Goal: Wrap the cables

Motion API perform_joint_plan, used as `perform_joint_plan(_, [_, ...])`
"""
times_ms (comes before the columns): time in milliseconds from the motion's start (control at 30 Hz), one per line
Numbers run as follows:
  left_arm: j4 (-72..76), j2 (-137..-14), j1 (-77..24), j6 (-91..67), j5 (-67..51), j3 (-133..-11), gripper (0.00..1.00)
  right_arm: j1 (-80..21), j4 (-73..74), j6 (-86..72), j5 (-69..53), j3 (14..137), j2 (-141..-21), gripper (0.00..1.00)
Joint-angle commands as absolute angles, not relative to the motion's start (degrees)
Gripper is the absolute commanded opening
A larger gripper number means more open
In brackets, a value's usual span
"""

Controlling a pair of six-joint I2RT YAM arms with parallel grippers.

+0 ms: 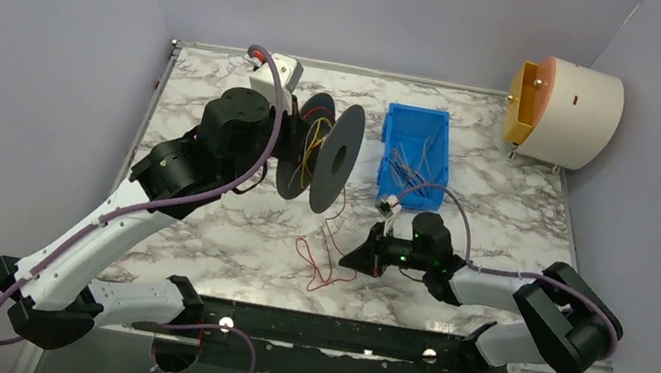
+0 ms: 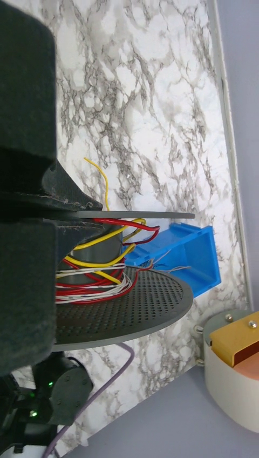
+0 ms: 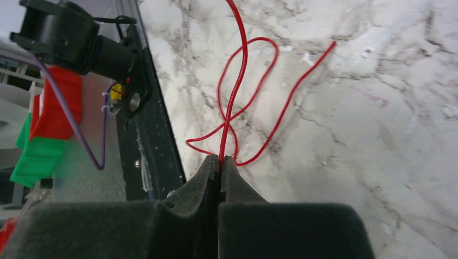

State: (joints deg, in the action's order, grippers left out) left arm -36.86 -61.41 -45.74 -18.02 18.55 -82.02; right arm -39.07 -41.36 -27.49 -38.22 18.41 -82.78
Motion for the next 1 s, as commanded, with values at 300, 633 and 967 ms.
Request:
perform_joint_plan(300, [-20.41, -64.41, -45.61, -20.56, 34.69, -78.06, 0.0, -53.29, -21.38, -26.23, -25.05, 24.13, -64.1, 0.01])
perform_joint_plan(633, [-17.87, -68.33, -45.62, -19.96, 41.15, -74.83, 0.0, -59.17, -9.25, -23.39, -23.97, 38.11, -63.78, 0.01])
perform_joint_plan(967, [-17.0, -69.96, -45.7, -17.64, 43.17, -70.55, 0.0, -61.74, 3.1, -19.56, -19.9, 52.66, -62.7, 0.01])
